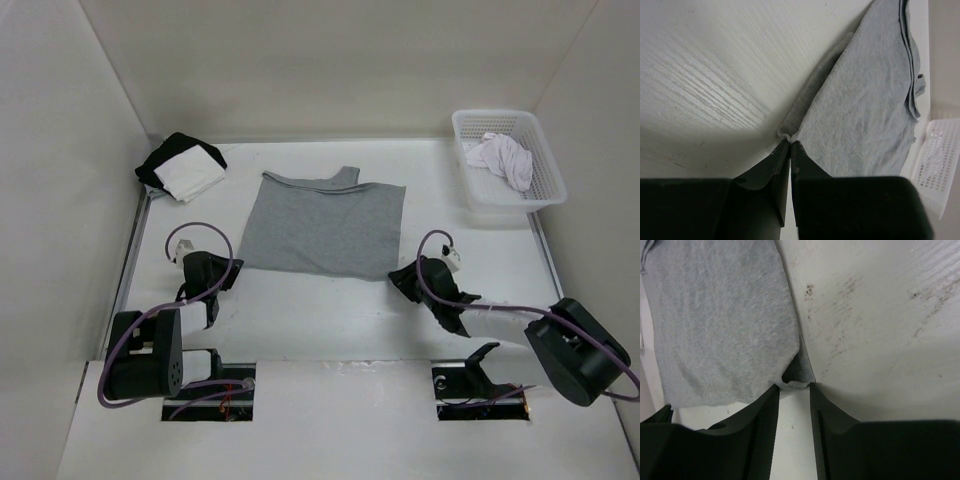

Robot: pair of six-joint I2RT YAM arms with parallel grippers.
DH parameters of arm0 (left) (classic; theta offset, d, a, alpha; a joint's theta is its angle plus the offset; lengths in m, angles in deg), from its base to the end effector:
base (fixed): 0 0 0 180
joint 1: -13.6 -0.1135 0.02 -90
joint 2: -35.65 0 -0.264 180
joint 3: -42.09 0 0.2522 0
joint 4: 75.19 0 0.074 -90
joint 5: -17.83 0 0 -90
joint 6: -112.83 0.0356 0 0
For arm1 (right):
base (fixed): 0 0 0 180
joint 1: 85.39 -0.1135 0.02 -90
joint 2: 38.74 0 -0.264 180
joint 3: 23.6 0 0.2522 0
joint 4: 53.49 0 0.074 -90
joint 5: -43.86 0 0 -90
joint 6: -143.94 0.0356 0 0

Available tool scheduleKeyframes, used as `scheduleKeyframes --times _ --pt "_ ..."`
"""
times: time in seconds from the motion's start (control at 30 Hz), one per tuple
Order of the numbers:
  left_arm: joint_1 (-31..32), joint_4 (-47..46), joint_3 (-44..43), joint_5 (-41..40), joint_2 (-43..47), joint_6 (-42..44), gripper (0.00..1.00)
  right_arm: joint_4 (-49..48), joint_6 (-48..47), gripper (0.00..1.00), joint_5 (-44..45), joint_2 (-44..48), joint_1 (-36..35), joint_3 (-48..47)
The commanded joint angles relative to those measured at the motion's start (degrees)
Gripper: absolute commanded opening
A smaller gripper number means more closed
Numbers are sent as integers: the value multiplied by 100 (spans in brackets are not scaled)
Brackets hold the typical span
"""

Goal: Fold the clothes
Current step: Fold the tank top

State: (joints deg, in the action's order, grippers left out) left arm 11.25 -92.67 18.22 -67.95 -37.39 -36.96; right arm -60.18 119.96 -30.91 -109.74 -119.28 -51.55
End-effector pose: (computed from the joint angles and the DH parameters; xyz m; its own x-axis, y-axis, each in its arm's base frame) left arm 0.2010 0.0056 0.1177 -0.2828 -0.8742 -0.3947 -0.4427 0.4841 -0.7548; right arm 0.1759 0.1069 0.1267 -0.5311 0.7052 -0.4696 0.3024 0.6755 0.6725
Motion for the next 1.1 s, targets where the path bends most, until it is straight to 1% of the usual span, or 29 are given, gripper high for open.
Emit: scheduleKeyframes --times 0.0,0.17,0.33,0.4,0.53,0.6,0.63,0.73,0.77,0.8,0.87,0.93,1.0,1.07 --pt "-25 -128 -35 148 167 90 3 -161 69 34 130 -291 54 -66" --pt "-7 -119 -88 148 211 90 3 -275 131 25 192 -414 194 -101" --pt "2 -119 -105 105 237 90 3 -337 78 13 200 -721 212 -276" --pt "19 -119 -114 78 237 99 2 -398 34 11 200 -827 255 -329" --pt "19 -136 -149 87 342 73 0 -487 -185 0 209 -802 265 -391" --pt "72 -66 -228 122 666 29 0 -382 -396 0 384 -382 221 -382" --pt "168 38 -289 87 946 -15 0 -216 -527 0 481 -14 116 -373" --pt "484 828 -640 -123 2079 2 0 811 -932 0 893 1444 -288 -531" --pt "555 1248 -842 -272 2605 72 0 1467 -1177 0 1112 2188 -489 -740" --pt "582 1670 -1087 -413 3097 151 0 1891 -1327 0 1271 2614 -613 -908" --pt "573 2462 -1719 -589 3942 353 0 2910 -1801 0 1666 3598 -929 -1504" --pt "634 2999 -2344 -642 4436 573 0 3711 -2284 0 2079 4241 -1263 -2285" --pt "783 3351 -2837 -669 4683 618 0 4213 -2741 0 2352 4506 -1632 -3164" --pt "950 3546 -3259 -721 4851 635 0 4443 -3146 0 2572 4534 -2053 -4017"
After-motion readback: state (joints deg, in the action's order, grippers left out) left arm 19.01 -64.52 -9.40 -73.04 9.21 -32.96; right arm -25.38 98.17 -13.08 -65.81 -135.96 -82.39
